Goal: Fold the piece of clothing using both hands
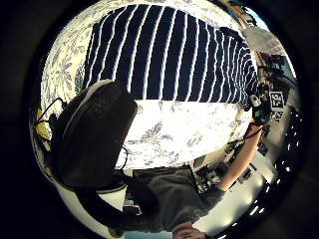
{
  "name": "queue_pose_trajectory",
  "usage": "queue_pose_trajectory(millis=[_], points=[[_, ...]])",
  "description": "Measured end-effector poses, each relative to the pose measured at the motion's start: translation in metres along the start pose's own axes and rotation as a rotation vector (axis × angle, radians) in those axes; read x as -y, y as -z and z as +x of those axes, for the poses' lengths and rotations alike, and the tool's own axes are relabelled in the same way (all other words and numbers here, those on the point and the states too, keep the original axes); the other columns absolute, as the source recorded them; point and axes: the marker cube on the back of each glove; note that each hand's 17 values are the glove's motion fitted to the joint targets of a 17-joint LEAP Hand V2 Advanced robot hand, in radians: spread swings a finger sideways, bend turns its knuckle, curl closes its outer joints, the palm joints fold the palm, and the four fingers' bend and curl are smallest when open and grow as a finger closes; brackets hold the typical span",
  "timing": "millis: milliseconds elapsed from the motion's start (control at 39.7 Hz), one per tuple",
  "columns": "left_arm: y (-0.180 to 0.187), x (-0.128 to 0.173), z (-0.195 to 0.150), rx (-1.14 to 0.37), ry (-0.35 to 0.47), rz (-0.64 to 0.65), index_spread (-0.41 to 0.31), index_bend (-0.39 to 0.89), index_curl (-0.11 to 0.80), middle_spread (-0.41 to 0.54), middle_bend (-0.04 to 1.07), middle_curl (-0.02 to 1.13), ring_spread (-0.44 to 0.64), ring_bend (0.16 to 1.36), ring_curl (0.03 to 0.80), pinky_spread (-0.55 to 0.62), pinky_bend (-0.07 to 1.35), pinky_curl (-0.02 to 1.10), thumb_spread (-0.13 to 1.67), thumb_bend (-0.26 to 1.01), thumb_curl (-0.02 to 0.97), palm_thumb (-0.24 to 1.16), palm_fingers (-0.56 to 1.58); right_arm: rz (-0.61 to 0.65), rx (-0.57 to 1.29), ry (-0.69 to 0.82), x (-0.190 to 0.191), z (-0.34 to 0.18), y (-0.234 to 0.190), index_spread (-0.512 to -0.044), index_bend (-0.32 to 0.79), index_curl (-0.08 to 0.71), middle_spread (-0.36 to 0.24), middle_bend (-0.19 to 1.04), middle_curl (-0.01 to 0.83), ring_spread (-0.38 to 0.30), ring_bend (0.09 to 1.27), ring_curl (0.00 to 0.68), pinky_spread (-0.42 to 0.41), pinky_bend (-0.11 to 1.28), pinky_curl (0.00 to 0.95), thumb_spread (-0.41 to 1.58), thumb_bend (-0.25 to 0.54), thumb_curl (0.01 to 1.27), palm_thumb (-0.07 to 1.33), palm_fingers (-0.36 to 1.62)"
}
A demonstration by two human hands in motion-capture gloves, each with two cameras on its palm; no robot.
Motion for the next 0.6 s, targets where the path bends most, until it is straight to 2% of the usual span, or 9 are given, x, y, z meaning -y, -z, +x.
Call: queue_pose_trajectory(millis=[50,202,328,403,529,605], points=[[0.001,0.0,-0.002,0.015,0.034,0.016,-0.035,0.13,0.248,0.147,0.17,0.3,0.13,0.71,0.33,0.12,0.64,0.37,1.24,-0.01,0.187,0.1,0.16,0.04,-0.007,0.001,0.005,0.001,0.002,-0.208,0.02,0.021,-0.062,0.42,0.47,-0.179,0.78,0.447,-0.15,0.79,0.403,1.16,-0.017,0.3,0.76,0.78],[0.002,0.001,-0.004,0.024,0.053,0.02,-0.035,0.12,0.249,0.151,0.17,0.3,0.13,0.71,0.329,0.12,0.64,0.37,1.24,-0.01,0.187,0.1,0.16,0.155,-0.048,-0.174,0.021,0.01,0.01,-0.212,0.02,0.023,-0.062,0.41,0.47,-0.174,0.78,0.448,-0.135,0.78,0.402,1.16,-0.017,0.3,0.76,0.76],[0.005,0.003,-0.006,0.025,0.076,0.045,-0.035,0.12,0.247,0.153,0.17,0.3,0.13,0.71,0.33,0.12,0.65,0.37,1.24,-0.01,0.186,0.1,0.16,0.113,-0.075,-0.123,0.017,0.005,0.009,-0.214,0.02,0.026,-0.061,0.41,0.47,-0.171,0.77,0.446,-0.119,0.77,0.399,1.16,-0.018,0.3,0.76,0.75],[0.005,0.004,-0.006,0.028,0.061,0.044,-0.032,0.12,0.246,0.154,0.17,0.3,0.13,0.71,0.33,0.12,0.65,0.37,1.24,-0.01,0.186,0.1,0.16,0.115,-0.091,-0.175,0.013,0.007,0.011,-0.211,0.03,0.028,-0.061,0.4,0.467,-0.163,0.76,0.442,-0.114,0.77,0.401,1.16,-0.018,0.3,0.76,0.74],[0.0,0.0,-0.006,0.013,0.034,-0.076,-0.029,0.12,0.246,0.154,0.17,0.3,0.13,0.71,0.33,0.12,0.65,0.37,1.24,-0.01,0.186,0.1,0.16,0.155,-0.095,-0.135,0.023,0.005,0.012,-0.214,0.02,0.027,-0.061,0.39,0.466,-0.159,0.75,0.439,-0.105,0.77,0.398,1.17,-0.019,0.3,0.75,0.73],[0.001,-0.005,-0.011,0.027,0.061,-0.028,-0.028,0.12,0.246,0.155,0.17,0.3,0.13,0.71,0.331,0.12,0.65,0.37,1.24,-0.01,0.186,0.1,0.16,0.12,-0.088,-0.092,0.017,0.001,0.013,-0.215,0.02,0.028,-0.061,0.38,0.464,-0.151,0.76,0.439,-0.099,0.77,0.398,1.17,-0.018,0.3,0.75,0.72]])
